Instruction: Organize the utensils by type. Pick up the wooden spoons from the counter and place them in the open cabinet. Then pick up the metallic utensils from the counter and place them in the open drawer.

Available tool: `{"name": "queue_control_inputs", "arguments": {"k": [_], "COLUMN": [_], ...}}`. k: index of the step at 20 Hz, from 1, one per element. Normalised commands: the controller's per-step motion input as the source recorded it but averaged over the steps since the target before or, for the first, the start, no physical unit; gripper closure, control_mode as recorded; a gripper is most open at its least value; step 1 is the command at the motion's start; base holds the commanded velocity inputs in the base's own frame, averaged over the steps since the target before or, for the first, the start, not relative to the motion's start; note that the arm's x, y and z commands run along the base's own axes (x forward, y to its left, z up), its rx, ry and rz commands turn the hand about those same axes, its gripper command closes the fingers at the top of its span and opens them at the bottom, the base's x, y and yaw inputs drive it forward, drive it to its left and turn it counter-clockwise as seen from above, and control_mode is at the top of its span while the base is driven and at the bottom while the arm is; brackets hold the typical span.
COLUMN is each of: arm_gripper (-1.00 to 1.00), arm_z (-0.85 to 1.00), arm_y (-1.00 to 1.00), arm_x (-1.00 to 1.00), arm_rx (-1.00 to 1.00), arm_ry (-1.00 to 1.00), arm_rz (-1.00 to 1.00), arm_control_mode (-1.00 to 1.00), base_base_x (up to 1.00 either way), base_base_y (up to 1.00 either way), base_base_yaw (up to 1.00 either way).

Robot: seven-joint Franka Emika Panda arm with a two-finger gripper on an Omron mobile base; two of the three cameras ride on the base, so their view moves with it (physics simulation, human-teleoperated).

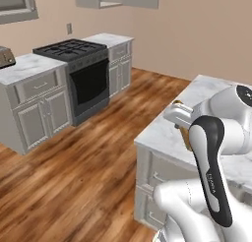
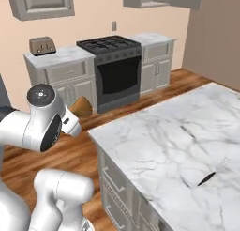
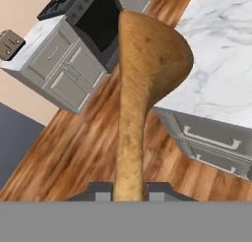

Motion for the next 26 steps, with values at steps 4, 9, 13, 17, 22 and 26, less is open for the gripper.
{"name": "queue_control_inputs", "arguments": {"k": [4,9,13,17,22,26], "arm_gripper": [1.0,1.0,1.0,1.0,1.0,1.0], "arm_z": [0.0,0.0,0.0,0.0,0.0,0.0], "arm_y": [0.0,0.0,0.0,0.0,0.0,0.0], "arm_x": [0.0,0.0,0.0,0.0,0.0,0.0], "arm_rx": [0.0,0.0,0.0,0.0,0.0,0.0], "arm_ry": [0.0,0.0,0.0,0.0,0.0,0.0], "arm_rz": [0.0,0.0,0.0,0.0,0.0,0.0], "arm_control_mode": [1.0,1.0,1.0,1.0,1.0,1.0], "base_base_x": [0.39,0.32,0.29,0.4,0.53,0.67], "base_base_y": [0.97,0.94,0.81,0.69,0.7,0.72], "base_base_yaw": [0.23,0.15,0.03,-0.23,-0.48,-0.55]}}
